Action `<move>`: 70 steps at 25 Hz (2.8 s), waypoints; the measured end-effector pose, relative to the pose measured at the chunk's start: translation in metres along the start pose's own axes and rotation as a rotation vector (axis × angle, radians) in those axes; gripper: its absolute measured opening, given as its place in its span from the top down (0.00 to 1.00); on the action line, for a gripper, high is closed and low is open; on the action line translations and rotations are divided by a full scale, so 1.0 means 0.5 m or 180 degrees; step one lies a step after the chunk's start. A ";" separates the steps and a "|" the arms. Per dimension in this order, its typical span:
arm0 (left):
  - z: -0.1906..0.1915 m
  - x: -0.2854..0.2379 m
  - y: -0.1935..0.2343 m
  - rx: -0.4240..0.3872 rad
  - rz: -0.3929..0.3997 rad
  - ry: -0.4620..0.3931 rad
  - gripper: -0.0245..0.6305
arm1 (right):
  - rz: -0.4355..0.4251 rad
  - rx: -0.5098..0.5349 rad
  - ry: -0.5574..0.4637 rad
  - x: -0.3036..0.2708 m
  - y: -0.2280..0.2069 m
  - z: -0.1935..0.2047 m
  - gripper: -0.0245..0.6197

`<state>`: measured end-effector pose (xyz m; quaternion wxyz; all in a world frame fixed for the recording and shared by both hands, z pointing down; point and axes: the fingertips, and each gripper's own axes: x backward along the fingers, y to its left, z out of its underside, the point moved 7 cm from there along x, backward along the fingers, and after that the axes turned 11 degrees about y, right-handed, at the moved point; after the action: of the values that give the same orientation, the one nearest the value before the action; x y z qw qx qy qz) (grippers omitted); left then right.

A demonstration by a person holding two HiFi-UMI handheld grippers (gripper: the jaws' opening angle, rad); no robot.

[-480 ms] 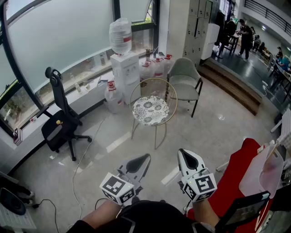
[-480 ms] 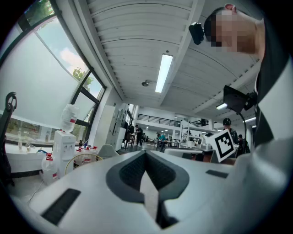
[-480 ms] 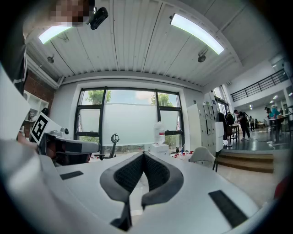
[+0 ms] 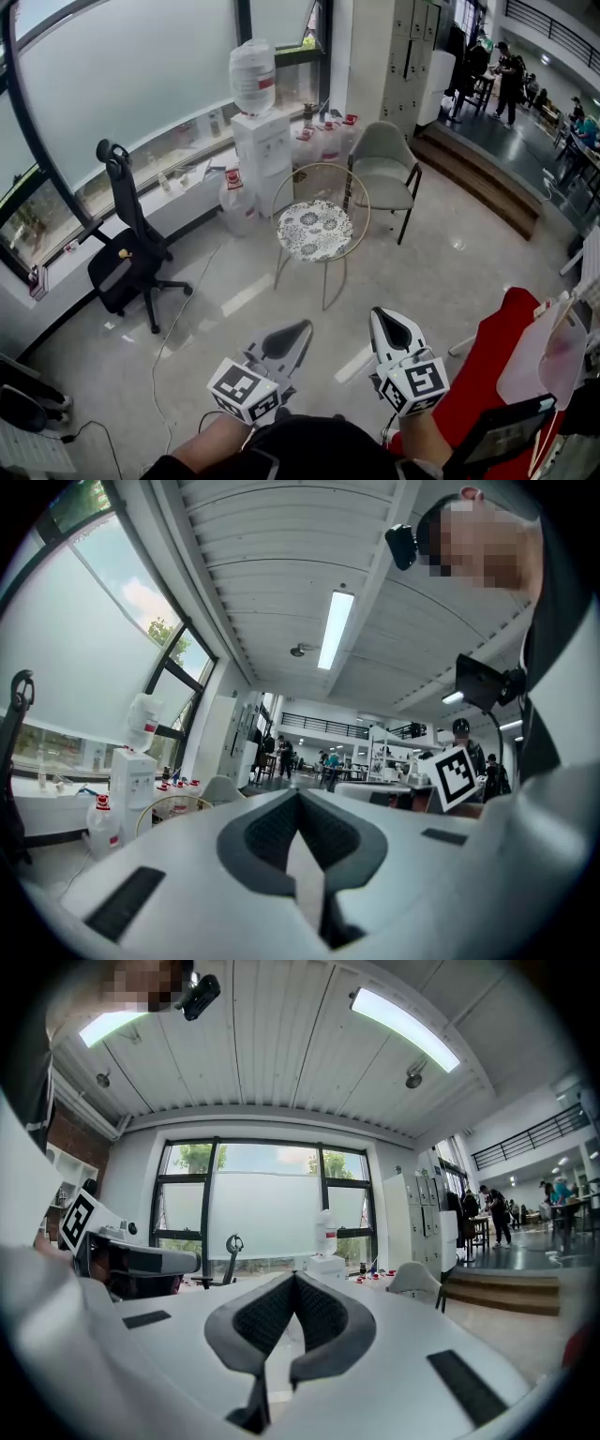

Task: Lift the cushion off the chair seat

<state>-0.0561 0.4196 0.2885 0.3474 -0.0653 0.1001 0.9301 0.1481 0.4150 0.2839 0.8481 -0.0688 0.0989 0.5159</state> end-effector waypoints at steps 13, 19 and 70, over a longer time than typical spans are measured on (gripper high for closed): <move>0.000 0.042 0.074 0.0008 -0.0010 -0.0045 0.95 | 0.0105 -0.0036 -0.0110 -0.050 0.053 -0.020 0.95; 0.013 0.072 0.122 -0.0014 0.0079 -0.0094 0.95 | 0.0193 -0.0067 -0.0122 -0.080 0.098 -0.012 0.95; -0.176 -0.396 0.441 -0.0118 -0.0231 0.0142 0.95 | -0.0105 -0.0072 -0.0117 -0.518 -0.319 -0.127 0.95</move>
<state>-0.0486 0.1109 0.2720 0.3773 -0.0959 0.0882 0.9169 0.1675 0.1049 0.2865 0.8573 -0.0704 0.0763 0.5042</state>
